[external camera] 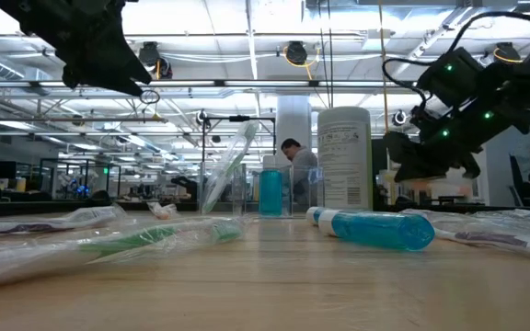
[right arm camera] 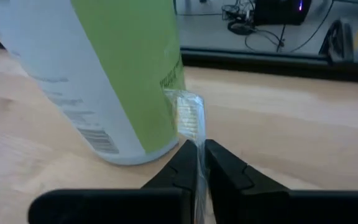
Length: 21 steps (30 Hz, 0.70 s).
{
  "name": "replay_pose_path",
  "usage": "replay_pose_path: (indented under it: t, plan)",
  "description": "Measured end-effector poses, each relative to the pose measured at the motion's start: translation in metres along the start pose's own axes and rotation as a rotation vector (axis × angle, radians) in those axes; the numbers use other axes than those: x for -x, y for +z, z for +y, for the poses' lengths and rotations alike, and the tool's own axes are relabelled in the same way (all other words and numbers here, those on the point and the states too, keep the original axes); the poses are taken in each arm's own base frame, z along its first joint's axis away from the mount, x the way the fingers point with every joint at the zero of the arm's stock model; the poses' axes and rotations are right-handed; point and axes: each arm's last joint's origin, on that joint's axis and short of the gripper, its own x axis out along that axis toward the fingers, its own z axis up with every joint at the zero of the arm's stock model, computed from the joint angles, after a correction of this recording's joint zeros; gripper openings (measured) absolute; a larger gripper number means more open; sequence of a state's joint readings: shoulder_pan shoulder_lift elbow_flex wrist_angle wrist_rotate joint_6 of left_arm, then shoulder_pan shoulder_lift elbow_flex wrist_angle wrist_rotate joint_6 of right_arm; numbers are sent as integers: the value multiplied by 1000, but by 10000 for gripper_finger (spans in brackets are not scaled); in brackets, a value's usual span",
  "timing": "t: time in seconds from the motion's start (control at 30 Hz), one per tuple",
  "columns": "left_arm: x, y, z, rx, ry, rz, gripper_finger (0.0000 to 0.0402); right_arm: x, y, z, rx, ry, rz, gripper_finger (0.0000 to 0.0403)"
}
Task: Pick & Place toothbrushing station
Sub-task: Put the right orange toothbrush into the transparent organizer
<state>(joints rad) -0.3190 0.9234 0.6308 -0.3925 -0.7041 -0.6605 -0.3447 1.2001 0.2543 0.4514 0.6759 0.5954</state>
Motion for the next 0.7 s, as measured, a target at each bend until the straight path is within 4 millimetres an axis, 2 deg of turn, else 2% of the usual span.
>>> replay_pose_path:
  t: [0.27, 0.7]
  plan:
    - [1, -1, -1, -9, -8, -1, 209, 20, 14, 9, 16, 120, -80, 14]
    - [1, -1, -1, -15, -8, 0, 209, 47, 30, 23, -98, 401, -140, 13]
